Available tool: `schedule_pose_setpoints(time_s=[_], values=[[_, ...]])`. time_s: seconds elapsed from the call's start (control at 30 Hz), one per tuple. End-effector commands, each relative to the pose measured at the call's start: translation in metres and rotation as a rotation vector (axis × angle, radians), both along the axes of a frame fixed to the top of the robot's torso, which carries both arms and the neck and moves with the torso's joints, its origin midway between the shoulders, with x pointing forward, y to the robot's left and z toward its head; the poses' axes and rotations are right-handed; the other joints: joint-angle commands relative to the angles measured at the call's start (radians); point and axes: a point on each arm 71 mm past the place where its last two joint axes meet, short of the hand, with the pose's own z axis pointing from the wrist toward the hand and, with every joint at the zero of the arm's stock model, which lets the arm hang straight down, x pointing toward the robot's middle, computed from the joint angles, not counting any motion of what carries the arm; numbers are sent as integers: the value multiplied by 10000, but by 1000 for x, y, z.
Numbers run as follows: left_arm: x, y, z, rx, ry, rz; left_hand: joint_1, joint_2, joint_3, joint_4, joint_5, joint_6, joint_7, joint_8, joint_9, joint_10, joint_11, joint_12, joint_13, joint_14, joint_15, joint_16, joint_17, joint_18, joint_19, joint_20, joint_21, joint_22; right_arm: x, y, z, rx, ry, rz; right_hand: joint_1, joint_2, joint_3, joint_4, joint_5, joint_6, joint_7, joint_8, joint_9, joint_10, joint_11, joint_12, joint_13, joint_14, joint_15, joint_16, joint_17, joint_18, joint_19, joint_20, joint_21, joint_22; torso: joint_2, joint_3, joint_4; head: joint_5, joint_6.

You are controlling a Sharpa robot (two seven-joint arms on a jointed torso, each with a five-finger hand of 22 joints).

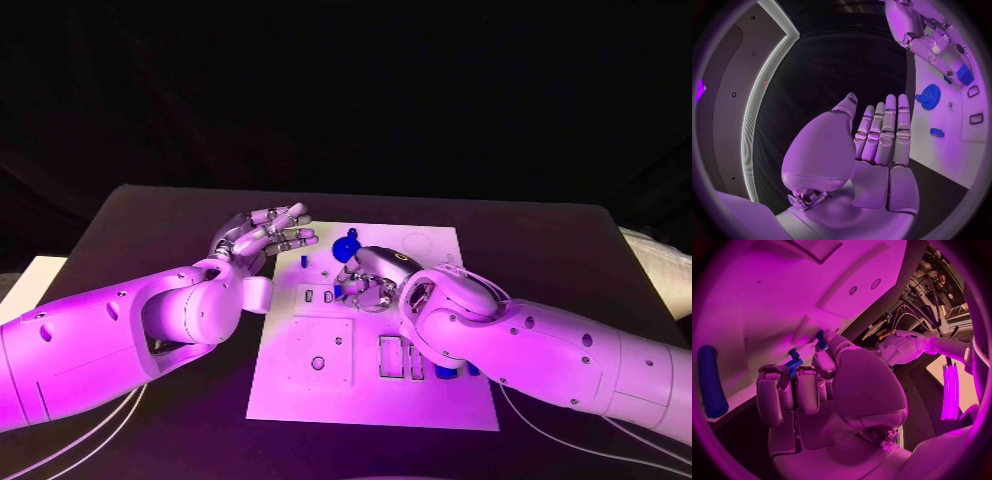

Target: Assemble the parts on the task board

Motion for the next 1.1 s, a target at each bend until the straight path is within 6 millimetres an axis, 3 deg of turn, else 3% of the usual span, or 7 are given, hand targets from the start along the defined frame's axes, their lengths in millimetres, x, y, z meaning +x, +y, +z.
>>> schedule_pose_setpoints(time_s=[0.03, 0.73, 1.1], values=[[-1, -3, 2, -174, -96, -191, -32, 79, -4, -47, 17, -48, 10, -26, 3, -48, -10, -18, -10, -75, 4, -34, 12, 111, 87, -4, -55, -15, -2, 0, -8, -559, 343, 114, -114, -65, 48, -15, 27, -11, 44, -16, -22, -117, -6, -92, -39, 676, 4, -63, 713, -104, 38, -10, -65, 1206, -1, -5, 0, -2, -21], [-1, -2, 2, -169, -72, -199, -40, 80, -12, -52, 17, -51, 10, -28, 2, -52, -8, -19, -11, -76, 5, -38, 16, 111, 91, -3, -60, -18, -2, 0, -9, -666, 241, 95, -592, -676, -34, -50, 117, -735, 311, -258, -217, -584, 213, -1043, -653, 648, 183, -176, 580, -70, -63, 142, -157, 1057, 3, 0, -1, -24, -65], [-1, -3, 2, -170, -68, -204, -40, 80, -12, -52, 17, -51, 10, -28, 2, -52, -8, -19, -11, -76, 5, -38, 16, 111, 91, -3, -60, -18, -3, 0, -9, -567, 160, 67, -887, -922, -321, 59, 98, -981, 342, -237, -228, -681, 258, -1233, -827, 633, 228, -230, 517, -50, -117, 198, -206, 976, 0, -1, 3, -39, -87]])
